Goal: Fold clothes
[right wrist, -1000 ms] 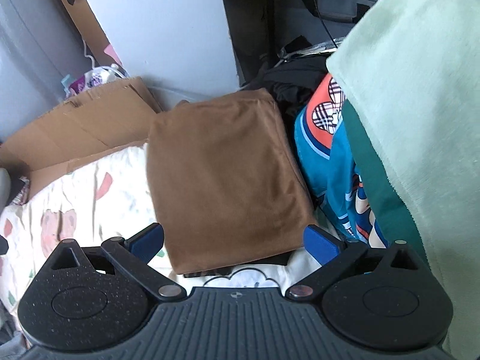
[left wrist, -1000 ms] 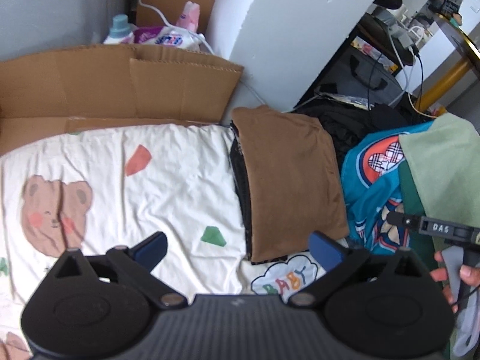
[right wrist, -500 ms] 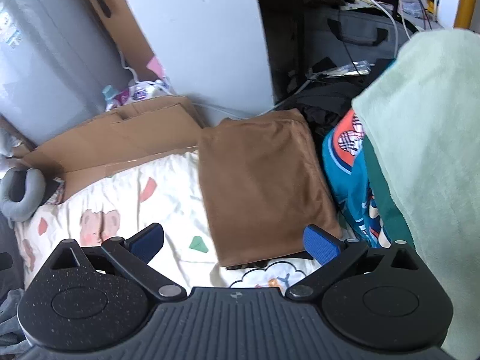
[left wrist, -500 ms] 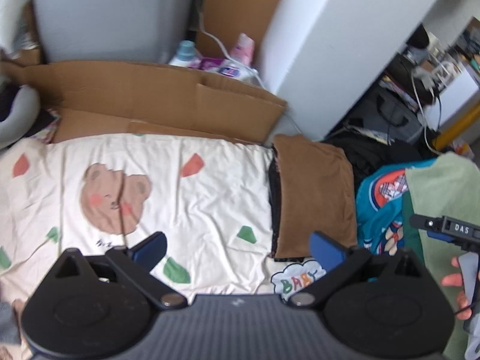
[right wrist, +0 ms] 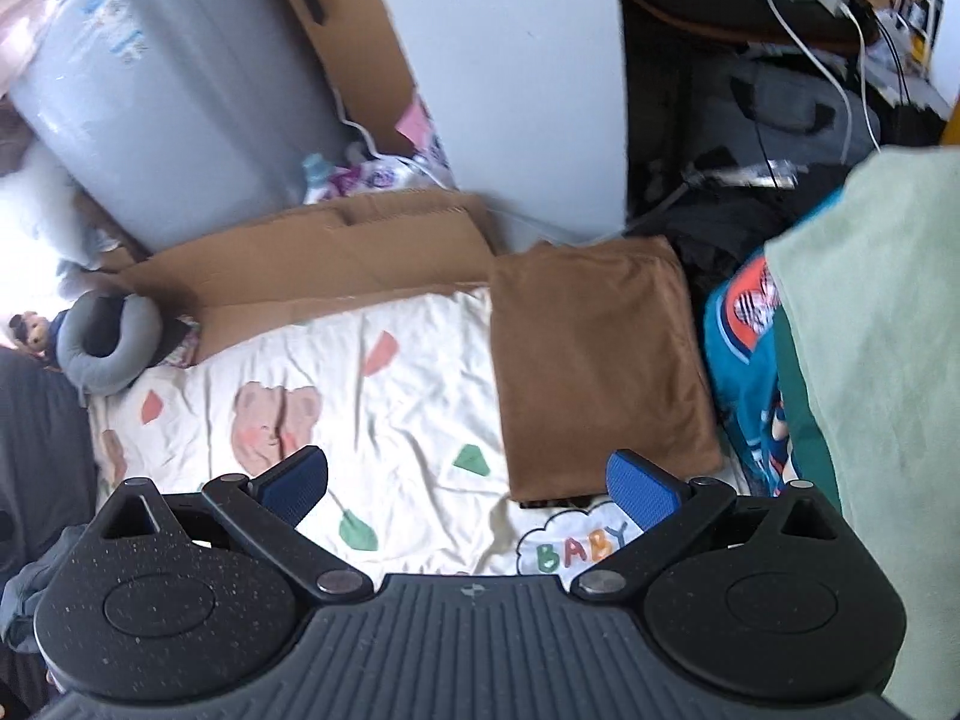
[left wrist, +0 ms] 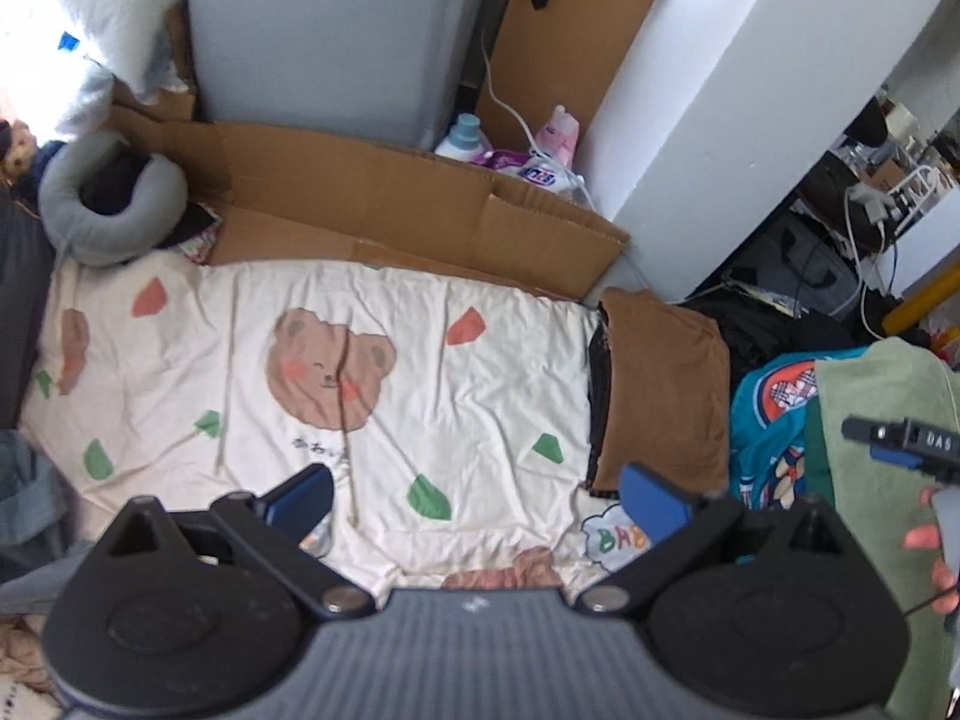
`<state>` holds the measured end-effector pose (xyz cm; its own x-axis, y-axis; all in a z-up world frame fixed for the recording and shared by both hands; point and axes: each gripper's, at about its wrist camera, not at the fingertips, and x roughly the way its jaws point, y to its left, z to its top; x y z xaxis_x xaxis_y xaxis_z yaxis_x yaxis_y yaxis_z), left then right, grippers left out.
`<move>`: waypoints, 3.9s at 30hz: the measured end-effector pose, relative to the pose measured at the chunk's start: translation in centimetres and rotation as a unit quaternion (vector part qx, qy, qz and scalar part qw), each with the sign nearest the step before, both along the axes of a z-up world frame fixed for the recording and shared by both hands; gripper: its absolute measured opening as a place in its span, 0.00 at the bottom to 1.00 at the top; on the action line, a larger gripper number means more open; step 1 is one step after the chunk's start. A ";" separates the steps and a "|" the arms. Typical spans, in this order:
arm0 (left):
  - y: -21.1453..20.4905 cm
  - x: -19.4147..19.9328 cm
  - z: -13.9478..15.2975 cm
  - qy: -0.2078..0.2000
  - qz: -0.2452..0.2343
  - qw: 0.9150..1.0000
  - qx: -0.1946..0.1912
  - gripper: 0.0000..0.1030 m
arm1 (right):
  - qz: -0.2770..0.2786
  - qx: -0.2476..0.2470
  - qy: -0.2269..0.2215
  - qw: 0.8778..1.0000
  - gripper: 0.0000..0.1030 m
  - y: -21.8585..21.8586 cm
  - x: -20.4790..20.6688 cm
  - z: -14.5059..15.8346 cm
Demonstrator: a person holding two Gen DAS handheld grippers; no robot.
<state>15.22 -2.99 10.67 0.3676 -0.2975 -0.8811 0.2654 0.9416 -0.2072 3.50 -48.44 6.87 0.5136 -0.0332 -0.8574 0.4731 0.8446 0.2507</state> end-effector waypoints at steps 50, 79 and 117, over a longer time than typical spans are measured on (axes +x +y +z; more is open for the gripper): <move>12.5 -15.5 -0.8 -0.104 0.159 0.981 0.046 1.00 | 0.214 -0.048 -0.034 0.975 0.99 26.9 -0.7 1.3; 9.2 -14.8 -6.0 -0.102 0.175 0.974 0.098 0.92 | 0.195 -0.069 -0.043 0.977 0.99 29.2 -1.4 -2.9; 9.9 -14.4 -6.5 -0.079 0.187 0.977 0.073 0.89 | 0.206 -0.095 -0.008 0.974 0.99 30.2 -0.5 -3.5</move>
<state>0.77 6.94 4.19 0.5607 0.0069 -0.8280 -0.0841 0.9953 -0.0487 2.98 -18.21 3.42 0.5308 0.0209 -0.8472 0.0814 0.9938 0.0755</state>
